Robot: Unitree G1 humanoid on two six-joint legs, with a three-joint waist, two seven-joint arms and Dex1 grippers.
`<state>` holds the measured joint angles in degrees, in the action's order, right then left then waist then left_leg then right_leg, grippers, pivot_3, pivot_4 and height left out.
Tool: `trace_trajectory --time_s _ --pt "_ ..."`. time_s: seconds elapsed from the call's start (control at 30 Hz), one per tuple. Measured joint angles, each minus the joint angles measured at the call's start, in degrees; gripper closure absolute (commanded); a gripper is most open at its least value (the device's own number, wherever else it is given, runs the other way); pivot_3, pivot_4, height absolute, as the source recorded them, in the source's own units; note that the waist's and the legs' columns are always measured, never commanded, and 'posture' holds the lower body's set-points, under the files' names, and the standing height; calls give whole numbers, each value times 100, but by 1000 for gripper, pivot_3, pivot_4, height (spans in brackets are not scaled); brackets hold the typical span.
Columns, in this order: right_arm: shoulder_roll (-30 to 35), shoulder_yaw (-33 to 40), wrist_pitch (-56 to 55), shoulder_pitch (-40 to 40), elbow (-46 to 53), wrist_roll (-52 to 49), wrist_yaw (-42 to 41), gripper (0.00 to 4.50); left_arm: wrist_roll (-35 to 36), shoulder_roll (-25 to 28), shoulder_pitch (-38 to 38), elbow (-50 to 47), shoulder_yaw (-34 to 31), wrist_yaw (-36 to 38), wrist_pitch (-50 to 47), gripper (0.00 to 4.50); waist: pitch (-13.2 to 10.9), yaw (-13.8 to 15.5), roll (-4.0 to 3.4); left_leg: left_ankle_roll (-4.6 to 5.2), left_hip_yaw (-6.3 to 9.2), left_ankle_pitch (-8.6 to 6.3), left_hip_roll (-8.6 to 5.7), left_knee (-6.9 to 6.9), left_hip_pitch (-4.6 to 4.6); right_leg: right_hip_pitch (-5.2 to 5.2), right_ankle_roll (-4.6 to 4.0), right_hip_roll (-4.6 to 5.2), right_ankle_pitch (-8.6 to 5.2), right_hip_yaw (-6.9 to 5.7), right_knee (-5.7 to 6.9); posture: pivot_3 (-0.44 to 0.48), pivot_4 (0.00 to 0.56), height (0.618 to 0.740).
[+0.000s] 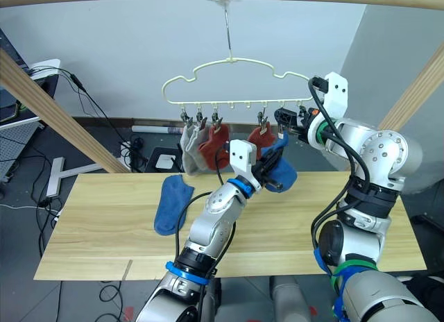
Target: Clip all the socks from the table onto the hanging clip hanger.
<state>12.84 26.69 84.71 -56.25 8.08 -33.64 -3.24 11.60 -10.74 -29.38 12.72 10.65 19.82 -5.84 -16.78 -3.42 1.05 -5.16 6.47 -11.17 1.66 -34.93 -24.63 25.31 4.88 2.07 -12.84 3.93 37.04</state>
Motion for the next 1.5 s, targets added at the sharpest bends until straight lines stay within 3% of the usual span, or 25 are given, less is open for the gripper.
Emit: trace_trajectory --time_s 0.17,0.43,0.6,0.77,0.93,1.03,1.2,1.33,1.4,1.47,1.5 --pt "457 -259 428 345 1013 -492 -545 24 73 33 -77 194 -14 69 -4 4500 0 -12 0 0 0 0 0 -1 -1 -1 2 0 -1 1 -1 -79 281 740" --pt "439 -115 673 679 2271 -651 -558 24 198 161 -304 609 -194 99 45 4500 2 -43 2 0 5 0 0 -2 1 -6 17 -1 -10 -4 -1 -108 272 740" --pt "551 -697 1 1941 3073 -292 -391 0 266 273 -645 825 -307 141 93 3115 2 -70 1 -1 -2 1 -3 -2 -5 1 20 1 -8 2 -5 -111 266 740" --pt "617 -1129 -911 2443 3351 168 -227 0 320 282 -653 805 -315 230 0 1758 2 -141 1 -1 -1 1 -2 -3 1 0 26 0 -8 2 -2 -104 266 740" --pt "414 -1392 -1609 2663 3317 598 42 0 414 326 -640 349 -307 402 -322 1758 2 -161 1 0 -3 2 -2 -3 2 0 30 0 -6 6 -1 -79 265 740" --pt "364 -1801 -2294 2941 3195 1003 122 0 503 1026 -362 -615 -220 777 -854 1758 2 -184 0 0 -4 2 2 7 10 1 27 -4 -7 9 4 -44 265 740" --pt "203 -2187 -3106 3255 2794 1509 218 0 831 2196 -68 -1838 -649 1171 -1689 1758 2 -137 0 -2 -4 4 5 -4 12 -3 33 -6 -3 11 4 -22 264 740" --pt "160 -2345 -3469 3254 2757 1675 201 0 1034 2422 -40 -2247 -710 1321 -2021 1758 2 -35 1 -2 -4 4 2 -6 11 -9 34 -3 -2 10 -2 13 264 740" --pt "107 -2360 -3595 3247 2692 1701 204 384 1166 2511 -19 -2375 -715 1364 -2226 1731 2 -3 2 -2 -3 4 3 -5 9 -6 33 -3 -2 9 -2 23 267 740" --pt "-12 -2407 -3822 3241 2497 1846 235 939 1474 3129 -18 -2650 -900 1600 -2642 1731 1 -40 2 -1 -3 4 10 2 10 5 31 -9 -3 10 6 28 269 740" --pt "-26 -2429 -3910 3245 2386 1931 267 939 1647 3376 -61 -2783 -1160 1628 -2868 1731 1 -55 1 -1 -3 4 12 4 13 5 27 -11 -5 9 12 28 269 740"
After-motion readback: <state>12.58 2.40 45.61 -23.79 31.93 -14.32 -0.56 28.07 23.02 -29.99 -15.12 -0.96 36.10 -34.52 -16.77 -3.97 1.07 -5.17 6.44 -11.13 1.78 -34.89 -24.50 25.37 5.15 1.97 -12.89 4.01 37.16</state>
